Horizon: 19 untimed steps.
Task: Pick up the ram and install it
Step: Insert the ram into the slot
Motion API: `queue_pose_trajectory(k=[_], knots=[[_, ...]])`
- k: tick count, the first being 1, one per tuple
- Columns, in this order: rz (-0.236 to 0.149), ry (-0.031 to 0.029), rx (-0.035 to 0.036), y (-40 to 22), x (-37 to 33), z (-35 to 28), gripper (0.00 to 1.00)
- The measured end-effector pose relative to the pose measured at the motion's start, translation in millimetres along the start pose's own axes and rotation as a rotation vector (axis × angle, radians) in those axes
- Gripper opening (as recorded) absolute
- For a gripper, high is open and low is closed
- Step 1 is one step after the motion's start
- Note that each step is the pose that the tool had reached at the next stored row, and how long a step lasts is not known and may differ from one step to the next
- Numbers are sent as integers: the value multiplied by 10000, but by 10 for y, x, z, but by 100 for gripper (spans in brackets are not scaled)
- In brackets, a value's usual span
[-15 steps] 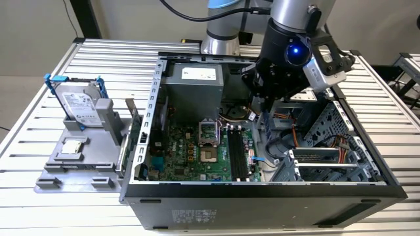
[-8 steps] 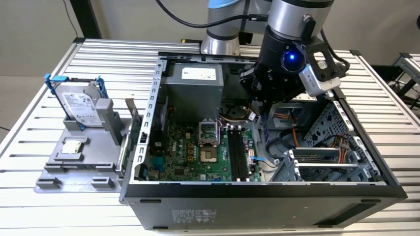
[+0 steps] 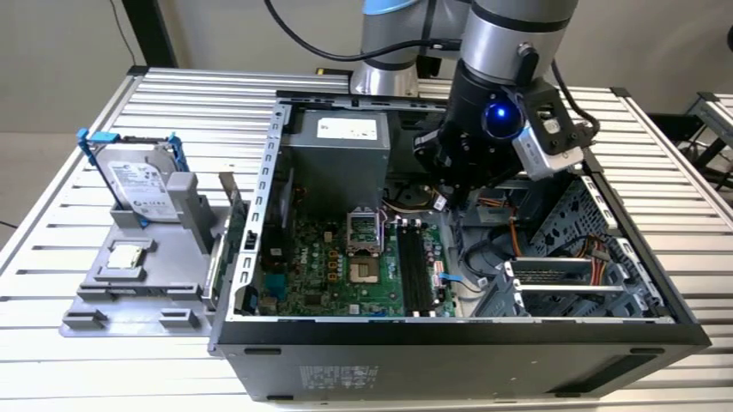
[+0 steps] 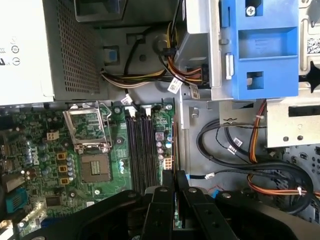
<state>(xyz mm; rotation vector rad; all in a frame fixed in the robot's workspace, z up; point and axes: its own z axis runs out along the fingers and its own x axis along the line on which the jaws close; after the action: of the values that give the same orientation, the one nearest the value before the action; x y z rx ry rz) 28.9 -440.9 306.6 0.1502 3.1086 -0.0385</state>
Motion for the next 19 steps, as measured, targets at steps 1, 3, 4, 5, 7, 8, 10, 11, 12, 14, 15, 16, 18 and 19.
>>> queue_pose_trajectory(k=[1,3,4,5,7,8,10,11,12,14,15,16,18,19], knots=[[0,0,-1,0,6,19,0],[0,-1,-2,0,14,55,0],[-1,-3,-2,0,16,72,0],[-2,-3,-2,1,17,92,0],[0,-3,-1,1,22,128,0],[0,-4,-2,2,23,146,0],[0,-4,-2,2,25,183,0],[0,-4,-2,3,26,201,0],[0,-3,-1,3,27,219,0],[-1,-3,-1,4,29,254,0],[-3,-3,-2,4,30,273,0],[-11,-4,-2,3,30,292,0],[-39,-4,-3,-1,32,330,0],[-56,-4,-4,-1,32,348,0]])
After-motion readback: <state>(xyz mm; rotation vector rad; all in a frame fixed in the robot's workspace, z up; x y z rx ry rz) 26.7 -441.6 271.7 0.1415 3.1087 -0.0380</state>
